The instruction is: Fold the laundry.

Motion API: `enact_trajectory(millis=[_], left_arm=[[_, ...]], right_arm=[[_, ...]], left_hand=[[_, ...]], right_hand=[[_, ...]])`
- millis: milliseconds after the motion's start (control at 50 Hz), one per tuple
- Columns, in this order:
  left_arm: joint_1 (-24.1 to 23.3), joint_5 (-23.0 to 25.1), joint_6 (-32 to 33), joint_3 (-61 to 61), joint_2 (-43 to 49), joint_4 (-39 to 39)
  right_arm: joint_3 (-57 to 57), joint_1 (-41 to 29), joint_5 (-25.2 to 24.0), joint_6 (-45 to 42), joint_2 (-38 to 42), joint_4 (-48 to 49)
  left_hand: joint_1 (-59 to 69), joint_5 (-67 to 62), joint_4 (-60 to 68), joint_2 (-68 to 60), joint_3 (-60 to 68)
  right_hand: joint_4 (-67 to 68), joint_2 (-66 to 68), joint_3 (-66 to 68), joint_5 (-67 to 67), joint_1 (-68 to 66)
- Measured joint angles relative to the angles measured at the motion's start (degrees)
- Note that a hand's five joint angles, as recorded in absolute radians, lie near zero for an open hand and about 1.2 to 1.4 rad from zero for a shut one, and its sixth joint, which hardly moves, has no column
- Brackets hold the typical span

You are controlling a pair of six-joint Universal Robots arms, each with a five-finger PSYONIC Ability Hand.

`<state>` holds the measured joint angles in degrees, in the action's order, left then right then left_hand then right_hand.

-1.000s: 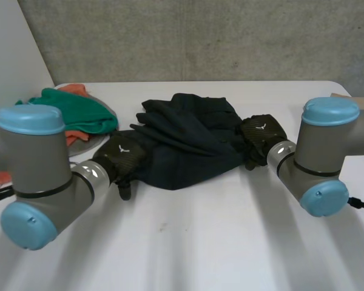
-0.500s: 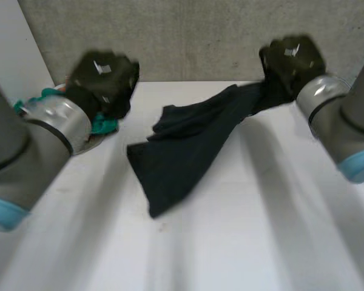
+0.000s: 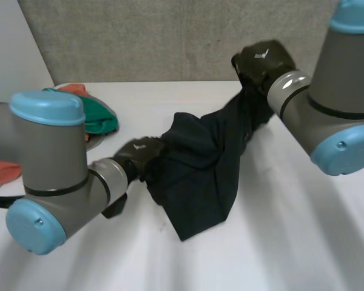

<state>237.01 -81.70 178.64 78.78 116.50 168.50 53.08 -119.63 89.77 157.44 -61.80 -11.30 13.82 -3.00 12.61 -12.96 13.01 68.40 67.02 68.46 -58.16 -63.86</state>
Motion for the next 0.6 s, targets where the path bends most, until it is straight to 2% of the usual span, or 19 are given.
enact_trajectory(millis=[100, 220, 460, 600], left_arm=[[-1.75, 2.00, -2.07, -0.78, 2.48, -1.28], [-4.96, 1.31, -3.42, -2.95, 5.74, -1.69], [-9.29, -2.27, -13.57, -10.69, 12.29, -2.84], [-10.19, -5.03, -15.72, -14.79, 14.58, -2.98]], right_arm=[[4.57, -1.09, -0.35, 6.43, -6.65, 3.38], [7.85, -3.68, -0.70, 11.53, -11.67, 4.73], [10.12, -9.25, 0.27, 13.28, -14.50, 4.60], [11.12, -10.53, 0.91, 14.41, -16.04, 4.82]], left_hand=[[0.00, -0.02, 0.00, 0.00, 0.00], [-1.57, -0.02, 0.00, 0.29, 0.00], [-2.65, -0.02, -0.94, 1.41, -1.16], [-2.15, -0.14, -0.63, 1.10, -0.91]], right_hand=[[0.00, 0.00, 0.00, 0.00, 0.00], [0.00, 0.00, 0.09, 0.00, 0.00], [0.48, 0.00, 0.14, 0.00, -0.89], [0.54, 0.00, 0.14, 0.00, -0.89]])
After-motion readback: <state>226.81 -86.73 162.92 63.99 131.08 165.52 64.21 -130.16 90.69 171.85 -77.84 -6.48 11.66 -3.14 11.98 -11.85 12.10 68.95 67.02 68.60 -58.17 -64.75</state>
